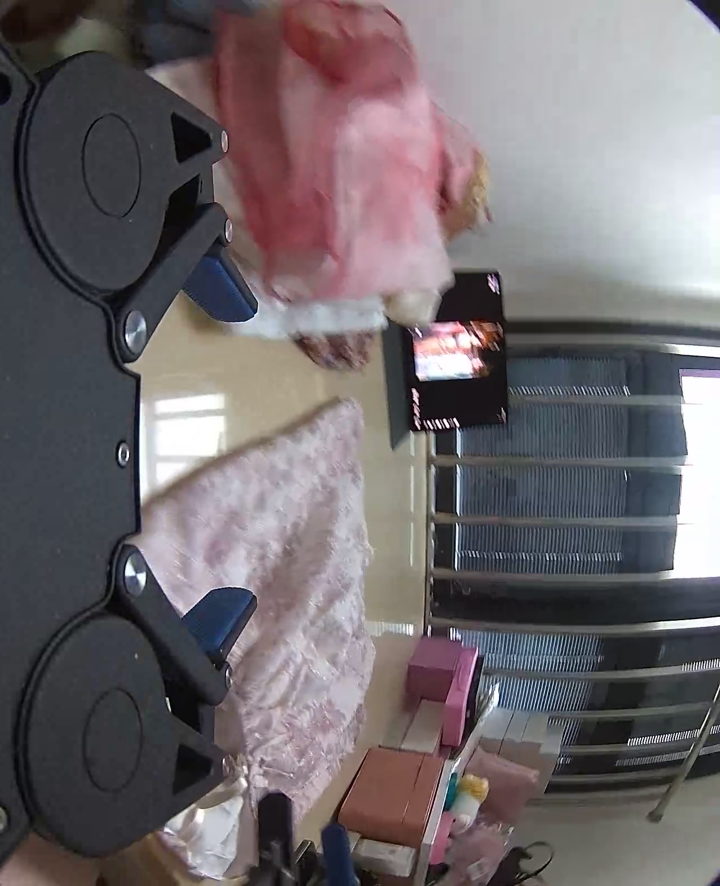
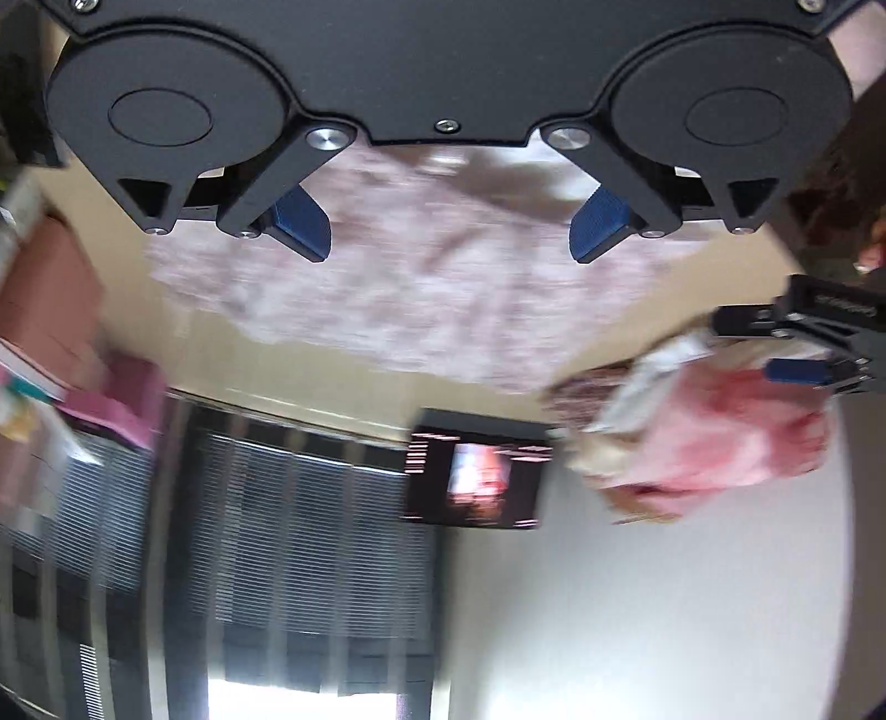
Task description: Fold clothes
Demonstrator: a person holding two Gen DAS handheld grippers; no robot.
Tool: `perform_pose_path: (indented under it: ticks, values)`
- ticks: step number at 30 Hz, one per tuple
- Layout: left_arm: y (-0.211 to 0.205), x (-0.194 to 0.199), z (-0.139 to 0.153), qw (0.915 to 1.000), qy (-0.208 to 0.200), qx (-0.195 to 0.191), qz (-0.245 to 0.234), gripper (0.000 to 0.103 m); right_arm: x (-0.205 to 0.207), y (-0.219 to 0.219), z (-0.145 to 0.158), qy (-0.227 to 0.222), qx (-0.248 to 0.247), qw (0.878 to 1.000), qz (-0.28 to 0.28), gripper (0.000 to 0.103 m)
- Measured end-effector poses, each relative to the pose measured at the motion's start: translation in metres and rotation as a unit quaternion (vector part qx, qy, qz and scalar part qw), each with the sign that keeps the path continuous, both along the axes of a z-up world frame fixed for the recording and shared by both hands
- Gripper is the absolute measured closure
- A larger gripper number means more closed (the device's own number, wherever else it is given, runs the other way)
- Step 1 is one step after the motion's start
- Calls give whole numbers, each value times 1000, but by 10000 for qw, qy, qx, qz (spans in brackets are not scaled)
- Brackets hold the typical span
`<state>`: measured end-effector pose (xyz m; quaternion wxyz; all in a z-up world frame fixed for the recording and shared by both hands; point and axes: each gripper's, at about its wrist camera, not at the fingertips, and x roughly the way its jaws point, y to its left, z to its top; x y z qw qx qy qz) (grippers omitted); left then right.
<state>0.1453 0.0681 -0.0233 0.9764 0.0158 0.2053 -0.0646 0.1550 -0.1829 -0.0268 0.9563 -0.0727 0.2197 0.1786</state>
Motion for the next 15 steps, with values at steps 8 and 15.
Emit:
perform_pose_path:
  ticks: [8,15]
  values:
    - [52,-30,-6,9980,283,-5,566,0,1,101,-24,255,-436,9963,691,8]
    - [87,-35,-13,9965,415,-225,696,0,10,164,-38,252,-1063,9923,578,42]
